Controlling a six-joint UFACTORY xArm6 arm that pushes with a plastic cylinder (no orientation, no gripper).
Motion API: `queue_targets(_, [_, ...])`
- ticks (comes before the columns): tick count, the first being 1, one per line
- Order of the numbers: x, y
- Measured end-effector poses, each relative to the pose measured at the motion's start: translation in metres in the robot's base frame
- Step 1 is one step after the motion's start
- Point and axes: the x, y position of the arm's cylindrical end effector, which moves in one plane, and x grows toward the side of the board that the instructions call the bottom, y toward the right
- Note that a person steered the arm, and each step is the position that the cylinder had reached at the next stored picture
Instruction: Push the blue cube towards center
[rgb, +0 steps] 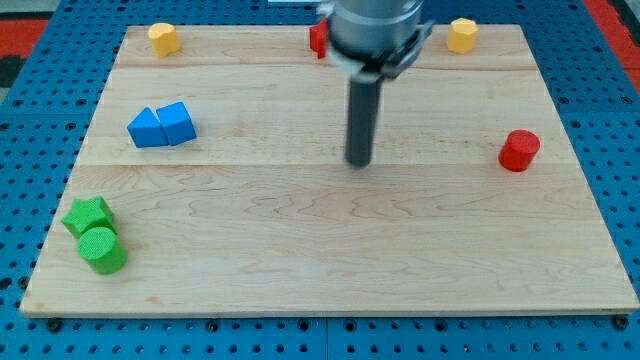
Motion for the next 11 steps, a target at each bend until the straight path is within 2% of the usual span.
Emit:
queue_targets(1, [-0.001, -0.116])
queue_targets(2, [-0.026, -0.214])
queue_targets(3, [-0.061, -0.225])
queue_targets(4, [-0.057, -0.254])
queue_targets(5, [-0.055, -0.313])
queue_targets(6, [-0.093, -0.311])
queue_targets(7, [-0.097, -0.288])
queue_targets(9, [-0.095, -0.025])
queue_targets(10, [-0.090, -0.103])
queue_targets(11, [-0.094, -0.220])
